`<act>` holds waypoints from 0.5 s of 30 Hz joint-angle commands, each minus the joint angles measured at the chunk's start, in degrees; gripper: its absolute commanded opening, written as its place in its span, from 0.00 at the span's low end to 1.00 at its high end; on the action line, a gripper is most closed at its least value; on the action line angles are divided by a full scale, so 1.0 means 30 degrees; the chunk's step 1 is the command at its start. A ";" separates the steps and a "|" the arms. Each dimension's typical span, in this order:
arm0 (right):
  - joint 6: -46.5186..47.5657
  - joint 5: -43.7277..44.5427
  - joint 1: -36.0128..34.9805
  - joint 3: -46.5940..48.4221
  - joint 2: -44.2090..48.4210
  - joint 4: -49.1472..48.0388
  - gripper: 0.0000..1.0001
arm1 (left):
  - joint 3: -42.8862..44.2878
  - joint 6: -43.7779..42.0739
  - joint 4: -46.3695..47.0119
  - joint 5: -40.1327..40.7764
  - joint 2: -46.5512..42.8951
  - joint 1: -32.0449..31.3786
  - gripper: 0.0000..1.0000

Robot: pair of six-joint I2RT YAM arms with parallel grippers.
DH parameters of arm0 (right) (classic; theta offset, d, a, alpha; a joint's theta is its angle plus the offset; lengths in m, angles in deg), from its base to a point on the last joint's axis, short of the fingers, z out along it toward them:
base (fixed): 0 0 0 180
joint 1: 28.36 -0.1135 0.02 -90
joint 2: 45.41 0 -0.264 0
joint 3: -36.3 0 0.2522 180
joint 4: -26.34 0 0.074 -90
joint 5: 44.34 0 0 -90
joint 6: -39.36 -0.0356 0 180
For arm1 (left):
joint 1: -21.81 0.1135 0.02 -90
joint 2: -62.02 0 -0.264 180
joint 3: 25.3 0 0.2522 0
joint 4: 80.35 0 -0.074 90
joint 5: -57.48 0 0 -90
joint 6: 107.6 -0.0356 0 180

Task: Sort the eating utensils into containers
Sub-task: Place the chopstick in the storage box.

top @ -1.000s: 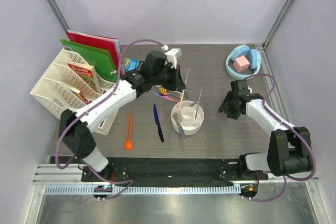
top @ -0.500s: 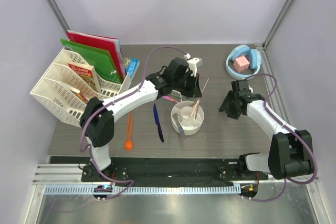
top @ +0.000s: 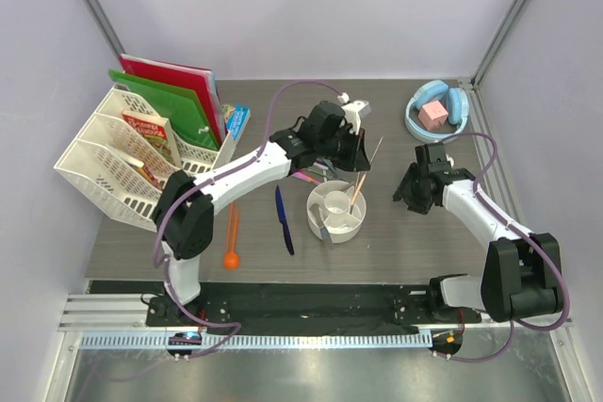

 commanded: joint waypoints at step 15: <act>0.0620 0.0285 0.0057 0.0470 -0.0068 0.0963 0.52 | -0.3447 0.0111 0.3681 0.0372 0.0079 -0.0286 0.00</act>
